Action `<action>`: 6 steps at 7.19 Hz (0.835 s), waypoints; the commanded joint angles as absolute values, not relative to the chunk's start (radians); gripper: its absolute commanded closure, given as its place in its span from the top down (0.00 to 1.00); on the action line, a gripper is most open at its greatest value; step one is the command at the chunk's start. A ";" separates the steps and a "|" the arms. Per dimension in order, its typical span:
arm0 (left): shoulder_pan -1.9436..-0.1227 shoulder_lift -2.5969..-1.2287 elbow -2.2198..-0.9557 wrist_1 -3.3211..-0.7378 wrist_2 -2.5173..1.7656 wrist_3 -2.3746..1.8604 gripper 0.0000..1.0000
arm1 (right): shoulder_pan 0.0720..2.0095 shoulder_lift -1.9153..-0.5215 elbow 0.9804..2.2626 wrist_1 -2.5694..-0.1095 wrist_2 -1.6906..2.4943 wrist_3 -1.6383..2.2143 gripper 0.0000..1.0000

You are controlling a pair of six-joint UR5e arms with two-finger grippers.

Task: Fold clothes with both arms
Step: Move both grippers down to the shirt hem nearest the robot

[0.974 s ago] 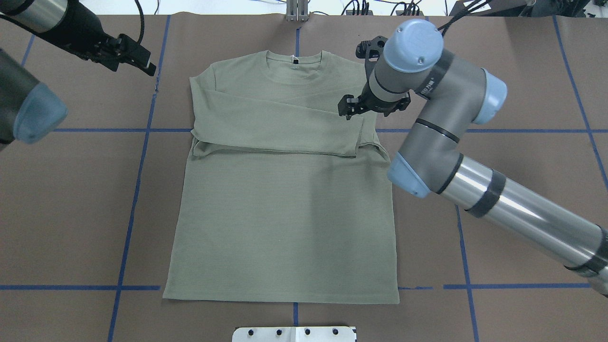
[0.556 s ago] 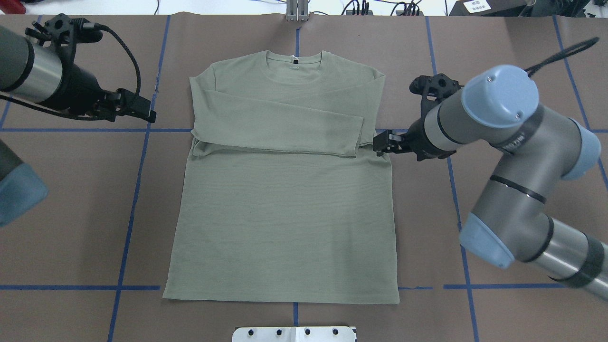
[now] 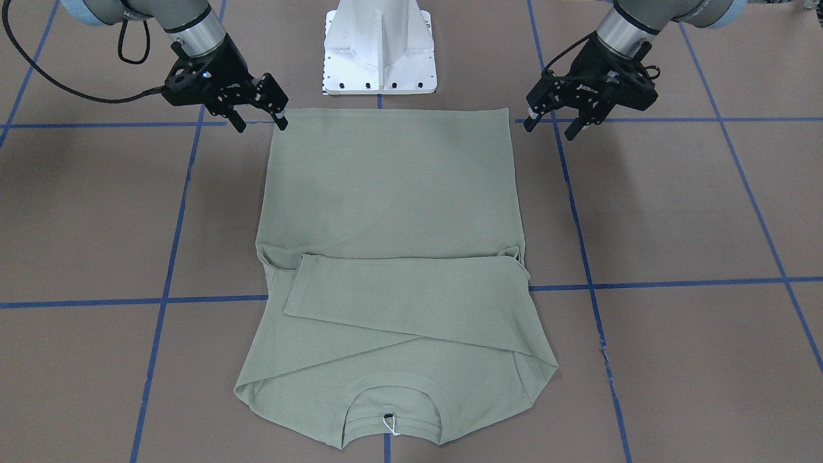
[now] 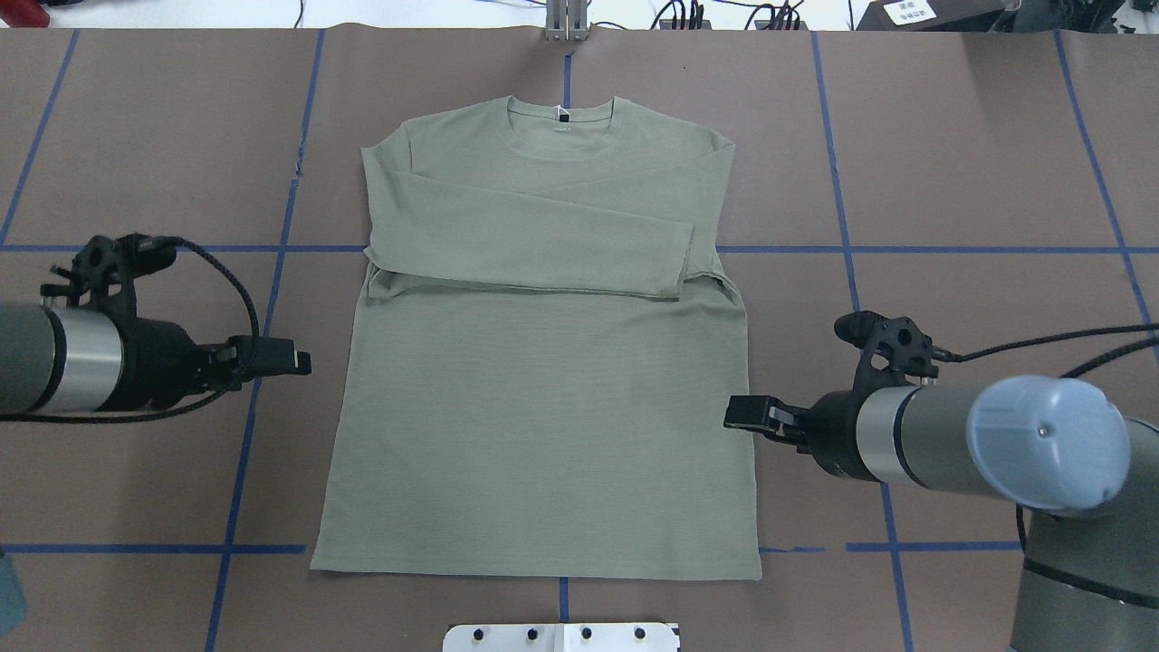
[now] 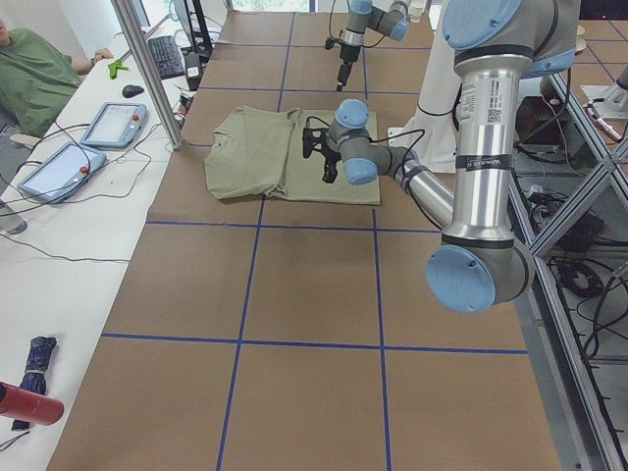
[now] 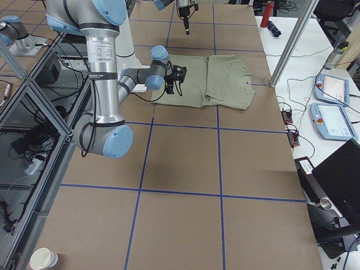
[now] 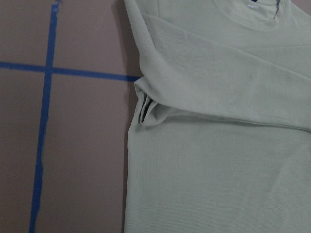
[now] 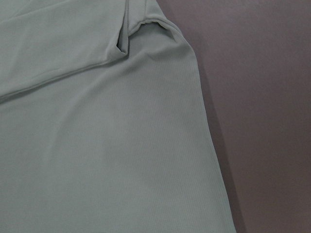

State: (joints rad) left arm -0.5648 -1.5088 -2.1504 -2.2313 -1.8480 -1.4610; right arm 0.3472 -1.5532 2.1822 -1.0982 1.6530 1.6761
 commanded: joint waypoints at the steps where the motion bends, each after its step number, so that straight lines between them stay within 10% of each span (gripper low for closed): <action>1: -0.323 -1.385 -2.160 -2.390 -1.586 -1.757 0.86 | 0.141 -1.650 2.235 -1.043 1.426 1.913 0.99; 6: -0.026 -1.379 -2.102 -2.300 -1.280 -1.957 0.76 | 0.041 -1.687 2.240 -1.045 1.249 1.947 1.00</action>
